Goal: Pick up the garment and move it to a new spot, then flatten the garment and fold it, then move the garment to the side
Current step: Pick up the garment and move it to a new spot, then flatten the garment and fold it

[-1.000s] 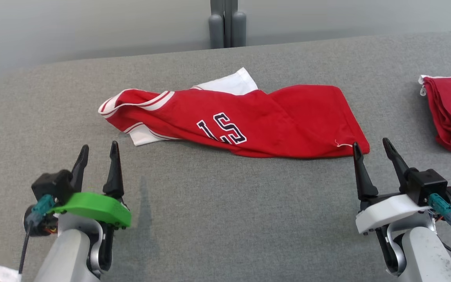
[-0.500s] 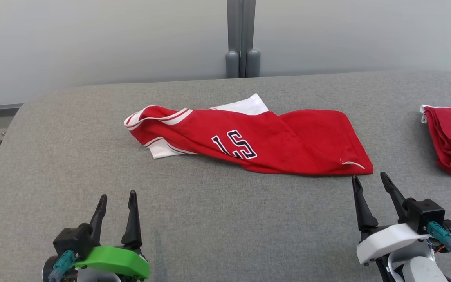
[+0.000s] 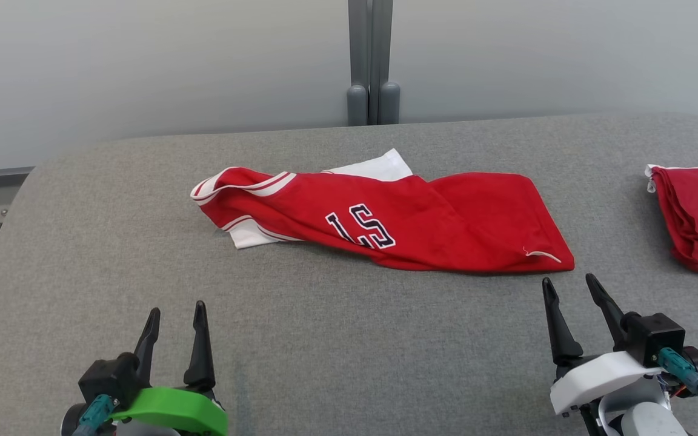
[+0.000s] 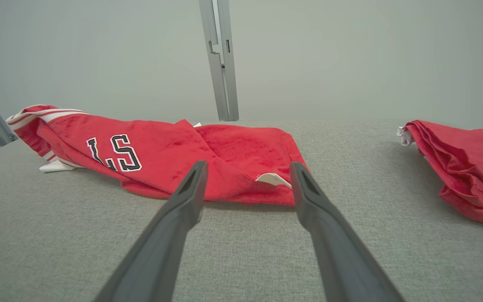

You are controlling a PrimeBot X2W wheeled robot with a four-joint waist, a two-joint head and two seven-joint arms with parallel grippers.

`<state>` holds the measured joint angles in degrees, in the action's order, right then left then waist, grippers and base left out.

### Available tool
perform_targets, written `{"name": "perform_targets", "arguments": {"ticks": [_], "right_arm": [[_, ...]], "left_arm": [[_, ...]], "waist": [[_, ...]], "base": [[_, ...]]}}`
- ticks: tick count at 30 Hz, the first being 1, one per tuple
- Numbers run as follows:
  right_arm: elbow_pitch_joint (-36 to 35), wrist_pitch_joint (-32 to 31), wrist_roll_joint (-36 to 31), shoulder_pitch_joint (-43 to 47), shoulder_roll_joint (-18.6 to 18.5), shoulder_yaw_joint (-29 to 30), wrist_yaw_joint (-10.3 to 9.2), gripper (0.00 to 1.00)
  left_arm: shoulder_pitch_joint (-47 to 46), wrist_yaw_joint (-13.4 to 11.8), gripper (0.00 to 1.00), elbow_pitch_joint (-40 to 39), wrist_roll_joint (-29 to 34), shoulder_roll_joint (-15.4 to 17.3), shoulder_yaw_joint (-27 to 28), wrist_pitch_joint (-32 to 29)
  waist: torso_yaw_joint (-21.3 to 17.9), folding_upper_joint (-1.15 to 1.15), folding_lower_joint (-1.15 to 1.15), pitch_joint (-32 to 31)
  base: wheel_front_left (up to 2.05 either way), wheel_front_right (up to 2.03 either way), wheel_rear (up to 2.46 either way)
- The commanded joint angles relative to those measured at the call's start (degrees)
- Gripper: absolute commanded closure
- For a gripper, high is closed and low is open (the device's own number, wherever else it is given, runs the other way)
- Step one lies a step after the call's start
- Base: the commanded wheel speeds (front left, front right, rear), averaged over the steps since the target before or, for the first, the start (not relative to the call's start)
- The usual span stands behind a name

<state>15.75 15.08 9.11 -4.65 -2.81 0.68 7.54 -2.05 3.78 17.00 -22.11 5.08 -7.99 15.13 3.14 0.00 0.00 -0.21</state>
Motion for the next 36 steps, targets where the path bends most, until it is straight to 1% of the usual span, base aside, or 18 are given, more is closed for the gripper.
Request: {"name": "perform_targets", "arguments": {"ticks": [1,15,19,21,25,26,29,31,36], "right_arm": [[0.19,0.11,0.15,-0.13,-0.18,0.03,-0.11,0.00],[0.65,0.11,-0.77,-1.20,-0.19,0.12,-0.11,0.00],[1.19,0.11,-1.57,-3.31,-0.18,-0.28,-0.11,0.00],[1.69,0.11,-3.07,-5.40,-0.18,-0.70,-0.11,0.00],[4.55,-0.28,-6.52,-12.39,-0.18,-1.49,-0.11,0.00],[5.72,-0.90,-7.47,-15.31,-0.46,-2.16,-0.11,0.00],[9.38,-3.48,-8.18,-22.77,-2.62,-4.27,-0.11,0.00],[12.21,-5.31,-7.03,-27.79,-4.33,-6.30,-0.11,0.00],[19.81,-11.35,1.45,-37.49,-8.50,-12.78,-0.11,0.00]], "left_arm": [[0.66,0.37,0.00,0.21,0.12,-0.09,0.20,0.00],[-0.42,0.87,0.00,0.68,0.57,-0.65,0.80,0.00],[-1.33,1.02,0.00,0.06,0.87,-0.92,0.86,0.00],[-1.79,1.11,0.00,-0.43,1.05,-1.06,0.81,0.00],[-3.25,1.32,0.00,-1.53,1.43,-1.41,0.30,0.00],[-3.71,1.36,0.00,-1.78,1.32,-1.48,0.27,0.00],[-4.66,1.62,0.00,-2.11,1.30,-1.67,-0.15,0.00],[-5.51,1.73,0.00,-2.09,1.31,-1.85,-0.72,0.00],[-6.96,2.07,0.00,-1.62,0.52,-2.08,-1.91,0.00]], "waist": [[0.11,0.00,0.00,0.01],[0.69,0.00,0.00,1.22],[1.21,0.00,0.00,2.62],[1.63,0.00,0.00,3.65],[3.00,0.00,0.00,6.17],[3.49,0.00,0.00,7.05],[4.86,0.00,0.00,9.31],[6.21,0.00,0.00,10.71],[9.66,0.00,0.00,13.22]], "base": [[0.00,0.00,0.00],[0.00,0.00,0.00],[0.00,0.00,0.00],[0.00,0.00,0.00],[0.00,0.00,0.00],[0.00,0.00,0.00],[0.00,0.00,0.00],[0.00,0.00,0.00],[0.00,0.00,0.00]]}}
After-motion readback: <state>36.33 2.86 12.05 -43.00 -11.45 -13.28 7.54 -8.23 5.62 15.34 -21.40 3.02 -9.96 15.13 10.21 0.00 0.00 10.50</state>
